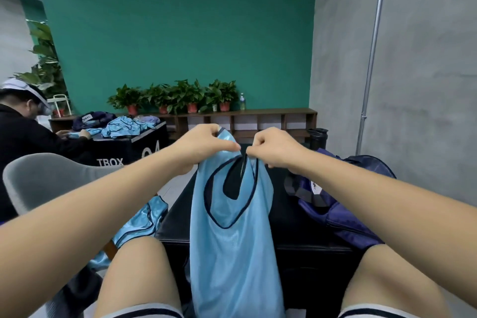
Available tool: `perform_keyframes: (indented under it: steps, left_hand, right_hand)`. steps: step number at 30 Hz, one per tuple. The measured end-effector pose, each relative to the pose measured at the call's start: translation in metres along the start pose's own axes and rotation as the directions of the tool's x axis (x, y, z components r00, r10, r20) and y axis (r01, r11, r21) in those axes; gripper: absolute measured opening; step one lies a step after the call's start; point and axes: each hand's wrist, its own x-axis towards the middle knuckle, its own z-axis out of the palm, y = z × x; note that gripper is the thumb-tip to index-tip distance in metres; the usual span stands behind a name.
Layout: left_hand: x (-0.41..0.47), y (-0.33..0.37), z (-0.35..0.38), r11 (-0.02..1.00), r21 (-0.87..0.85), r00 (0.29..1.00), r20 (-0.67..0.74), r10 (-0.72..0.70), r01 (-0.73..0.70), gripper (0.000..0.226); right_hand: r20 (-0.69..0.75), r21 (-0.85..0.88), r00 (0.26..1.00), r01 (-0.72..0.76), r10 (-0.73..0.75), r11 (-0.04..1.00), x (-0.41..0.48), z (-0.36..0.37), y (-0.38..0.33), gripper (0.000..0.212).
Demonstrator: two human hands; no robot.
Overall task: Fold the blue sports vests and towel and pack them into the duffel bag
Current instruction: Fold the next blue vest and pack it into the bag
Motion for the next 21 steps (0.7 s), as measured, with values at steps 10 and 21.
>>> perform_keyframes:
  steps: [10,21]
  left_hand:
    - [0.005,0.003,0.021,0.989,0.062,0.990,-0.028,0.137,-0.135,0.013]
    - [0.006,-0.002,-0.007,0.992,-0.040,0.992,0.030,0.121,-0.120,0.006]
  right_hand:
    - [-0.011,0.085,0.996,0.089,-0.088,0.992,0.006,-0.012,-0.022,0.021]
    - [0.236,0.381,0.970,-0.153,0.064,0.912,-0.008,0.027,0.068,0.039]
